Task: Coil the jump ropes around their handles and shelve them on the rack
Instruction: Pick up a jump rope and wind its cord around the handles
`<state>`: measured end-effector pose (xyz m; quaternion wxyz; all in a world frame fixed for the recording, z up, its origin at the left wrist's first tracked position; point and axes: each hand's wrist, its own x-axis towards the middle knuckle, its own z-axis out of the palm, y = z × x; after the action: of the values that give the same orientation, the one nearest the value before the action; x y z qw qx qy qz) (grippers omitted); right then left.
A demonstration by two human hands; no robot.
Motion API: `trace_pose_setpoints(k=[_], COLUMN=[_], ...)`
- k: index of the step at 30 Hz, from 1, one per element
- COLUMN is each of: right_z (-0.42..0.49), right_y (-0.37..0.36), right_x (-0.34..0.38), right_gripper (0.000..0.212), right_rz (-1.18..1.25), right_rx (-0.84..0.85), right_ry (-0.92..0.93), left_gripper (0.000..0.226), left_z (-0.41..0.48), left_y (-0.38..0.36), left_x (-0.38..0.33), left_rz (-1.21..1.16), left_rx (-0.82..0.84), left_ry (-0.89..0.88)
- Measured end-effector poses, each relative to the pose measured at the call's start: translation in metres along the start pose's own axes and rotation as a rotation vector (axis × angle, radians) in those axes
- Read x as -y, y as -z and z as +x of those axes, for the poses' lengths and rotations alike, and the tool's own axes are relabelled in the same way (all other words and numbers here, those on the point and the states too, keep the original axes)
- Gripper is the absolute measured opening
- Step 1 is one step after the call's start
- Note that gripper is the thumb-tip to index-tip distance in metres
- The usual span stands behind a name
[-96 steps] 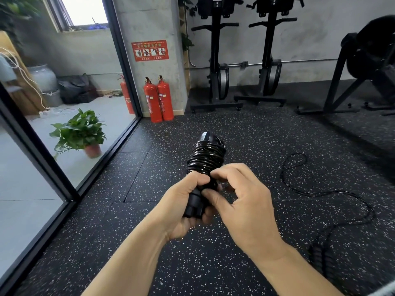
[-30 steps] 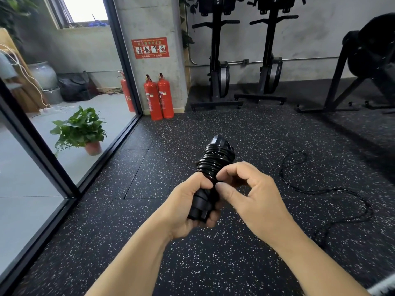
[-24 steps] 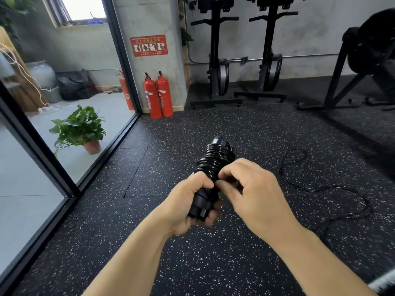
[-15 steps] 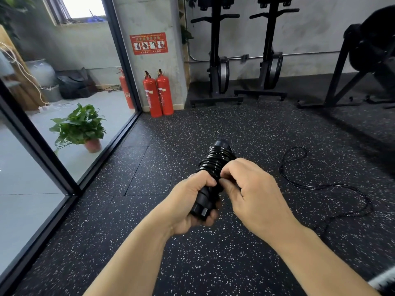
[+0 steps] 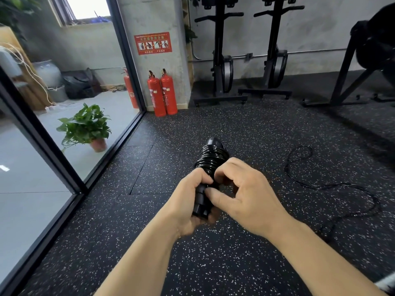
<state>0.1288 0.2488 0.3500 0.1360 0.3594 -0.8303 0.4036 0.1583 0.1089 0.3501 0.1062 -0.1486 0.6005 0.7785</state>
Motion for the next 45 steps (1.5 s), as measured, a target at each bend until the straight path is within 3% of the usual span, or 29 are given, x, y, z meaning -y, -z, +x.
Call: trace_pose_setpoints(k=[8,19,22,25,30,42,45], right_z=[-0.003,-0.002,-0.002,-0.001,-0.002,-0.005,-0.005], right_y=[0.002,0.002,0.006,0.01,0.007,-0.001,0.007], right_x=[-0.002,0.003,0.004,0.004,0.002,0.003,-0.001], right_gripper=[0.018,0.019,0.019,0.019,0.018,0.002,0.014], right_rz=[0.259,0.365,0.352,0.302,0.241,0.099,0.165], right_rx=[-0.047,-0.035,-0.046,-0.058,-0.06,-0.114,-0.113], right_ry=[-0.184,-0.221,-0.205,-0.162,-0.093,0.051,0.058], left_gripper=[0.033,0.031,0.031,0.049,0.02,0.014,0.02], left_z=[-0.002,-0.001,0.0,0.003,0.0,0.0,-0.001], left_y=[-0.004,-0.007,-0.01,-0.011,-0.011,-0.007,-0.005], left_x=[-0.002,-0.001,-0.001,-0.002,-0.004,-0.009,-0.01], left_rz=[-0.029,0.007,0.012,-0.003,0.019,-0.004,0.019], left_rx=[0.022,-0.003,0.017,0.02,0.007,-0.005,0.024], left_ry=[-0.037,-0.075,-0.113,-0.123,-0.091,-0.044,-0.001])
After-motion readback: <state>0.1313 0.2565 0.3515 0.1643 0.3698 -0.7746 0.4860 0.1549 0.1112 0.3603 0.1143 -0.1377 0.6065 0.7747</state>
